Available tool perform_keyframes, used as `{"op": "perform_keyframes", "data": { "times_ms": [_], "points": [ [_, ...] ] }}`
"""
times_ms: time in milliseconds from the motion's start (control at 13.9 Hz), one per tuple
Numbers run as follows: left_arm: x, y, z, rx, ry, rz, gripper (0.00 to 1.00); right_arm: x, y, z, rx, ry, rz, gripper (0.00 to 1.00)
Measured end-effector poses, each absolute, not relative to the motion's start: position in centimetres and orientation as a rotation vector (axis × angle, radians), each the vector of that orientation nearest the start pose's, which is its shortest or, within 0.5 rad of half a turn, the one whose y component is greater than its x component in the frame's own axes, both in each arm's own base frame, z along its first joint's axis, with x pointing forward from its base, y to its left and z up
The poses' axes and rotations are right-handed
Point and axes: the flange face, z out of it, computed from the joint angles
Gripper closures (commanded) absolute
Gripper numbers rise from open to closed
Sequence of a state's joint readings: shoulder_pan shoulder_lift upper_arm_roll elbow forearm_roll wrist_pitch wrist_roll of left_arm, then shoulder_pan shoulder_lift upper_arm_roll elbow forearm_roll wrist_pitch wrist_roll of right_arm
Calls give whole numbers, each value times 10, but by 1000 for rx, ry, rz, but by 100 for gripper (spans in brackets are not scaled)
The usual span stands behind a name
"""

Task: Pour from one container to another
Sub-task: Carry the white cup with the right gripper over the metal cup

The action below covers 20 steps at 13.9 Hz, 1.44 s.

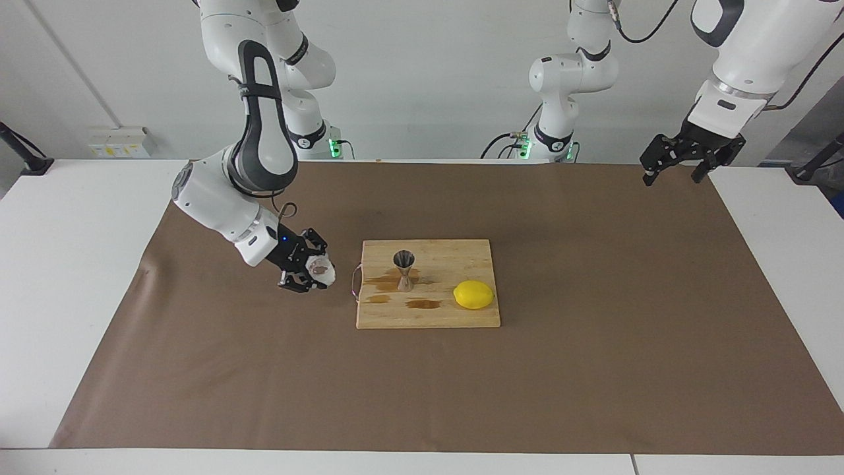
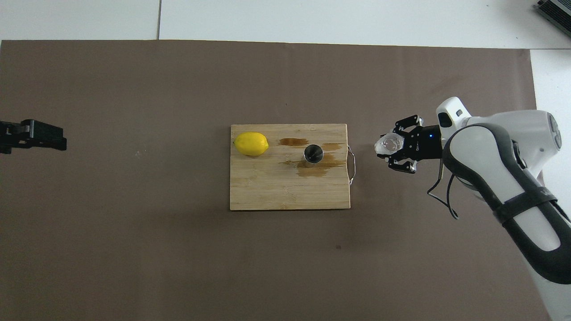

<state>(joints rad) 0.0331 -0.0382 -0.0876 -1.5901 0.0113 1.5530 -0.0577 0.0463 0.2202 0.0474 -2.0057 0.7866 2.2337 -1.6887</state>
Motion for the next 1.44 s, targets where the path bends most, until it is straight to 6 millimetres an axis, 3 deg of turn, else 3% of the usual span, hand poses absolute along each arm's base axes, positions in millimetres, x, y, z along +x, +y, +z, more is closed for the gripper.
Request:
{"op": "perform_keyframes", "data": {
  "times_ms": [646,1435],
  "points": [
    [539,-18,632,-3139,-41,17,0,587,182,390,-2171,-1653,-525,59],
    [537,-28,630,-3140,-13,28,0,574,228,398,-2265,-1875,-374,59]
  ]
}}
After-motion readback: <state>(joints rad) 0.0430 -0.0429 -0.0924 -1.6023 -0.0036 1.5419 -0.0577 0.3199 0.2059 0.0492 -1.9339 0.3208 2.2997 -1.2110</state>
